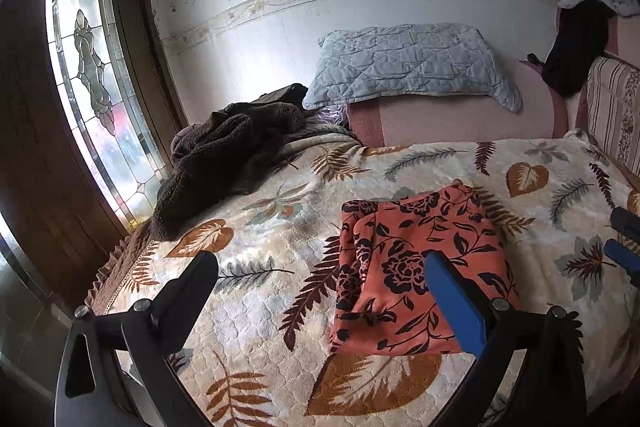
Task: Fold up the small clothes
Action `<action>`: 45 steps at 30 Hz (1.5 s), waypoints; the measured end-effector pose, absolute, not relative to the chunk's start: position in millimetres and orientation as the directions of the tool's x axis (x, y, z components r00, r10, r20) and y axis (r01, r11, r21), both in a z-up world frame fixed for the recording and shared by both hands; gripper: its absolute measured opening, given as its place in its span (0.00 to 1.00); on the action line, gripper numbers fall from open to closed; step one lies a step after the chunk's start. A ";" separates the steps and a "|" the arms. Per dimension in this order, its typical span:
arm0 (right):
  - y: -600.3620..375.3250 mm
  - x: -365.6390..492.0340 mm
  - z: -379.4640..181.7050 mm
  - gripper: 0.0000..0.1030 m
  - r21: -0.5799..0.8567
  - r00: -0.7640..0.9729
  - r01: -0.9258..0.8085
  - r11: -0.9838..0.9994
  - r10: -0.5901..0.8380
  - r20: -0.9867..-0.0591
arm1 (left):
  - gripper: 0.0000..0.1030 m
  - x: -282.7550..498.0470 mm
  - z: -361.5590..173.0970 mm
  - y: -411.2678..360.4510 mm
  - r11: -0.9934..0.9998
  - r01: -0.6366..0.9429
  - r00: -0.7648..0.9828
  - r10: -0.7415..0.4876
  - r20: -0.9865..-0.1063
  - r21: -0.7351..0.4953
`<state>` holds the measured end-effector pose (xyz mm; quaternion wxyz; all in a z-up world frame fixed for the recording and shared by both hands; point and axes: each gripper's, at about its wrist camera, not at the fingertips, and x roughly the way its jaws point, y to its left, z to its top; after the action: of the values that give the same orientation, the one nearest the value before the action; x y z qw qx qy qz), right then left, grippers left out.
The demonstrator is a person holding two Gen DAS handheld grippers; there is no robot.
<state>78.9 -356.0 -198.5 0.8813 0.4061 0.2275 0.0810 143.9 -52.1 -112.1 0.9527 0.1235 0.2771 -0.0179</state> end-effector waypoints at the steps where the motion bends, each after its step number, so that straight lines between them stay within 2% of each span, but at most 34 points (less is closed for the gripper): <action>1: -355.2 78.1 -195.1 0.70 0.748 0.889 0.030 0.663 0.324 -0.323 | 0.99 144.9 -112.7 -52.5 0.967 0.094 0.847 0.048 -0.530 0.236; 5: -344.2 75.6 -181.7 0.70 0.708 0.904 -0.021 0.706 0.316 -0.289 | 0.99 141.5 -110.4 -50.3 0.967 0.068 0.855 0.070 -0.514 0.244; 16: -285.4 37.8 -151.6 0.70 0.465 0.928 -0.014 0.885 0.186 -0.324 | 0.99 106.3 -77.3 -35.2 0.981 0.064 0.875 0.031 -0.483 0.180; 25: -253.4 -3.8 -126.3 0.70 0.342 0.929 0.021 0.940 0.108 -0.354 | 0.99 69.5 -48.8 -25.6 0.985 0.066 0.904 0.008 -0.427 0.158; 45: -223.7 -55.5 -50.1 0.71 0.225 0.952 0.073 0.972 -0.001 -0.306 | 1.00 24.3 -1.0 -2.0 0.994 0.011 0.940 0.027 -0.339 0.110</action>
<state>-55.5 -223.7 -50.1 0.9809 0.1178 0.1536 -0.0189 24.3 -2.0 -1.0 0.9834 0.0552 0.1726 0.0040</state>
